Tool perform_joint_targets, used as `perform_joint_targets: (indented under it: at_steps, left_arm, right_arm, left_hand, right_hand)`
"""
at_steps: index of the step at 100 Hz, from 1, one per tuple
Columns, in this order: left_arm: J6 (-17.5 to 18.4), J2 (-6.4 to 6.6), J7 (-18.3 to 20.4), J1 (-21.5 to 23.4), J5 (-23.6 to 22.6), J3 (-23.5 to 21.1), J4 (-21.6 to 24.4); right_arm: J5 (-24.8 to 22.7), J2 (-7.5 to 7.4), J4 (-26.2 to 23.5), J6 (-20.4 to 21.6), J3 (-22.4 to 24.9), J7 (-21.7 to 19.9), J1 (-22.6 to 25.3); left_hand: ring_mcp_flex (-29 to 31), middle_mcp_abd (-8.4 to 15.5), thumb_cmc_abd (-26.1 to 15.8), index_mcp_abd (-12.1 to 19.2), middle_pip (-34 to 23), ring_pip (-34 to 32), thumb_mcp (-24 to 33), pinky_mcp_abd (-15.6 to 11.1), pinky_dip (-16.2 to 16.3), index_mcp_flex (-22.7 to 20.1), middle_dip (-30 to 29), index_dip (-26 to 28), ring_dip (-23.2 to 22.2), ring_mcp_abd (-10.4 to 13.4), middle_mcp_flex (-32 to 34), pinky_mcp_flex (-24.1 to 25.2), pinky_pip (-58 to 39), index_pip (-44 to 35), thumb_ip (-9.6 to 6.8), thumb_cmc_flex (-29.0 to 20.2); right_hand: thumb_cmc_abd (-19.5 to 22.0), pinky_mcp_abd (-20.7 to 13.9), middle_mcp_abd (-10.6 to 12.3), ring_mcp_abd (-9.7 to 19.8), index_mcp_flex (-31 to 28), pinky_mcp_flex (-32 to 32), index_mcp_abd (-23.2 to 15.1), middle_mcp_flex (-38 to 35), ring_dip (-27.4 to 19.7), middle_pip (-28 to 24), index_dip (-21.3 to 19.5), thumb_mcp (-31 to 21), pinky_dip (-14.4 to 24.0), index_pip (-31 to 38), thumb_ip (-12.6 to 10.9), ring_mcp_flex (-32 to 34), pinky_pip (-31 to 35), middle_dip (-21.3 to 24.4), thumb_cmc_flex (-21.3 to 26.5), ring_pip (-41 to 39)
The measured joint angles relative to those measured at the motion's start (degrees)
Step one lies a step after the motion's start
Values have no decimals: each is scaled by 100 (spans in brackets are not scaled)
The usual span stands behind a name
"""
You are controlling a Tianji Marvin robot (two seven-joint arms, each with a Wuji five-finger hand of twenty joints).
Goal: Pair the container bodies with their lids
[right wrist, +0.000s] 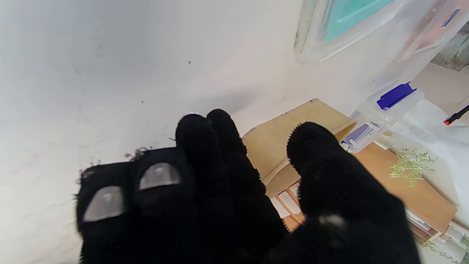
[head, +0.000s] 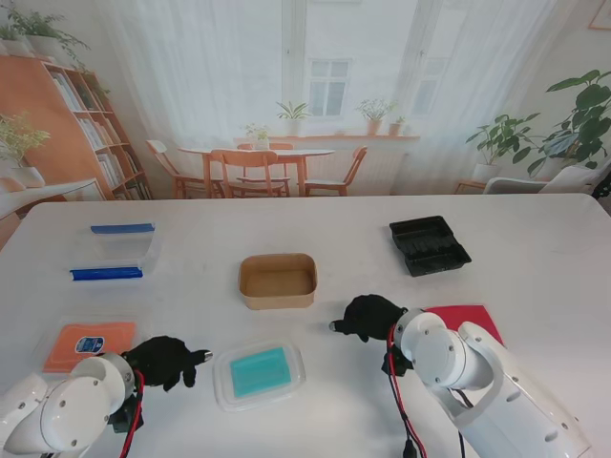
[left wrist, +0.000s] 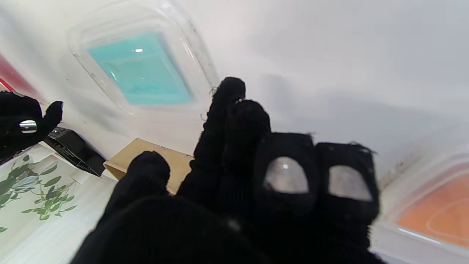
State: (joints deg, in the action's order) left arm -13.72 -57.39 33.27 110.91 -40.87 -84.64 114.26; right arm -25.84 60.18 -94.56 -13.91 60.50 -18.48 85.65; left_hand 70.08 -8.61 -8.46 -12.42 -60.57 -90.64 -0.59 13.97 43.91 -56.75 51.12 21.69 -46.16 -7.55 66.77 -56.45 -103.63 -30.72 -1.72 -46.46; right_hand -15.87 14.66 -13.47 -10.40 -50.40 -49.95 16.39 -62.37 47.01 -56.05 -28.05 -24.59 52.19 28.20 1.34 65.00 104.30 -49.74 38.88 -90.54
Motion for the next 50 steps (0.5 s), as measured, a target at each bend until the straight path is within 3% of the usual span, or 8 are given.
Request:
perform_joint_targets:
  at_steps: [28, 50]
  left_arm:
    - [-524, 4, -116, -125, -148, 442, -165]
    - [-692, 3, -310, -277, -226, 712, -322]
  right_arm:
    - [83, 23, 142, -103, -269, 15, -191]
    - [116, 55, 185, -99, -296, 78, -200]
  left_hand:
    - [0, 0, -85, -14, 72, 0, 1, -9, -72, 0, -116, -161, 63, 0, -1, 12, -2, 12, 0, 0]
    - [0, -43, -87, -34, 286, 0, 1, -10, -73, -65, -218, -63, 63, -29, -4, 74, -2, -312, 0, 1]
  right_hand:
    - [0, 0, 0, 4, 0, -17, 8, -1, -27, -3, 0, 0, -113, 6, -22, 21, 21, 0, -3, -1]
    - [0, 0, 0, 4, 0, -18, 11, 0, -65, -3, 12, 0, -132, 13, -22, 21, 36, 0, -3, -4]
